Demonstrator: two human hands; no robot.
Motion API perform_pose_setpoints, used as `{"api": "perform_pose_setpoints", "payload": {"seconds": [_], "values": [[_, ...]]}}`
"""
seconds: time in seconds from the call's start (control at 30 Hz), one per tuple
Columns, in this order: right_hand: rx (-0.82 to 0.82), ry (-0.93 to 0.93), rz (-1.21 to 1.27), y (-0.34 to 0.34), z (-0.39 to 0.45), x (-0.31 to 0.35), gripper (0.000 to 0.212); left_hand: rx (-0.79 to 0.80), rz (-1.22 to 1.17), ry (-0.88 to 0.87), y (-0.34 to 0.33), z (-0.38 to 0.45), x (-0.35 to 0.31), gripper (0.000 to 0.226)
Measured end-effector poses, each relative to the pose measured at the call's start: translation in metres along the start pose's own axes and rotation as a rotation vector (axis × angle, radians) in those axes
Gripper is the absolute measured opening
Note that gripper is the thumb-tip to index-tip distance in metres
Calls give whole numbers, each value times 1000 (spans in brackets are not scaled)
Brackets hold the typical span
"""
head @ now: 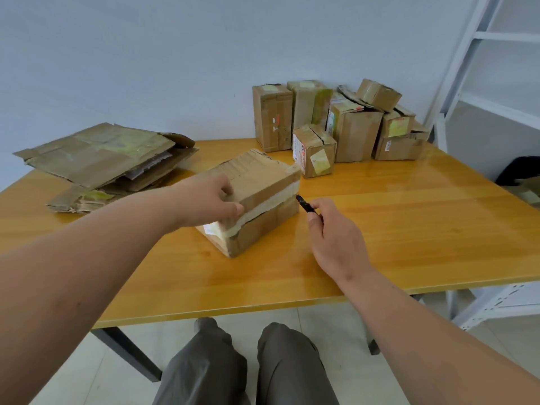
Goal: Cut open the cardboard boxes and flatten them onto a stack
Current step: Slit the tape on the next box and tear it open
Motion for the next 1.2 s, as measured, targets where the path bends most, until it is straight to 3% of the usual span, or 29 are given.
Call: {"api": "perform_pose_setpoints", "payload": {"seconds": [0.1,0.17,0.37,0.57,0.7,0.97,1.2], "values": [[-20,-9,-3,3,-2,-5,19,266,80,-20,-11,-6,-4,71],[-10,5,-20,0,-4,-6,21,318,217,-39,-7,-8,1,73],[101,162,-65,-23,-16,18,18,171,470,-199,-7,-4,-2,56],[46,74,-78,-21,-19,20,22,-38,868,-140,4,8,-36,60],[35,9,-100,-10,-16,13,18,-65,780,-115,1,19,-48,73],[125,1,-70,-23,-17,28,18,33,318,-116,-21,24,-10,64],[89,-73,-51,-25,-13,28,12,13,474,-87,-23,30,-24,67]]}}
Point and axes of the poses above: each hand's wrist, its own z-axis towards the middle knuckle, its own y-axis out of the back of the hand, x = y × z, the point moved 10 cm from there along z, towards the middle knuckle, and after that the axes turned 3 degrees about -y, right-handed, at the moved point
